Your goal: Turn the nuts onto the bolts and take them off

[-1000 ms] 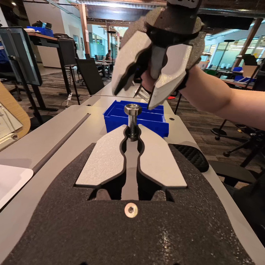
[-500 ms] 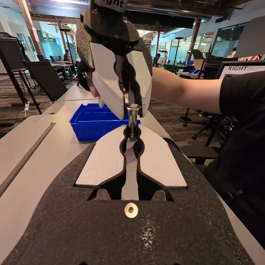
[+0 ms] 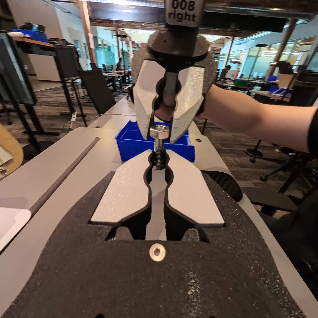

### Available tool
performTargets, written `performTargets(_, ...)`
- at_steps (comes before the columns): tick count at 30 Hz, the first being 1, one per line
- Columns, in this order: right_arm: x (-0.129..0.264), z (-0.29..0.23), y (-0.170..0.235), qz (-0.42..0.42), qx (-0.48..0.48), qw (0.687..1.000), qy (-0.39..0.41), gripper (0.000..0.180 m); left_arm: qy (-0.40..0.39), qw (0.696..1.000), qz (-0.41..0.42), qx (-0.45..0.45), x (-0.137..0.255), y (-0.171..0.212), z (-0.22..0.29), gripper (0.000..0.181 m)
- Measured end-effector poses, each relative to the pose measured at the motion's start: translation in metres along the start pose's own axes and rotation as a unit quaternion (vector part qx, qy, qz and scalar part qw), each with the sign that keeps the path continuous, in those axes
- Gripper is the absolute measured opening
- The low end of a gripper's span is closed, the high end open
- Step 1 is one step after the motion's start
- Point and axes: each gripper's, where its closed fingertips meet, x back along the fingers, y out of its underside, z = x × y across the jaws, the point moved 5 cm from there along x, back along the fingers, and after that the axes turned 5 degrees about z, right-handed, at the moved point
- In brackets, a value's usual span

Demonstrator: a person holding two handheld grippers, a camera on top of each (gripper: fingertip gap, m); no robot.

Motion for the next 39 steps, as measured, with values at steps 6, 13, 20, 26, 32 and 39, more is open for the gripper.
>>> performTargets(6, -0.003, 0.008, 0.006, -0.008, -0.075, 0.993, 0.093, 0.018, -0.057, 0.998, -0.021, -0.008, -0.003, 0.004, -0.010, 0.009)
performTargets(13, 0.001, 0.004, 0.002, 0.001, -0.021, 0.995, 0.099, 0.032, -0.029, 0.999, -0.012, 0.002, -0.002, 0.003, -0.006, 0.009)
performTargets(20, 0.009, -0.010, 0.005, -0.018, 0.142, 0.990, -0.005, 0.039, 0.049, 0.999, -0.003, 0.007, -0.004, 0.002, 0.010, 0.009)
performTargets(26, 0.011, -0.018, 0.004, -0.012, 0.145, 0.987, -0.074, 0.035, 0.091, 0.996, -0.014, 0.000, -0.007, 0.006, 0.021, 0.009)
performTargets(32, 0.010, -0.021, 0.007, -0.020, 0.144, 0.985, -0.097, 0.026, 0.116, 0.993, -0.022, -0.006, -0.009, 0.008, 0.027, 0.009)
performTargets(39, 0.009, -0.022, 0.011, -0.030, 0.129, 0.985, -0.107, 0.018, 0.111, 0.993, -0.031, -0.004, -0.008, 0.010, 0.025, 0.009)
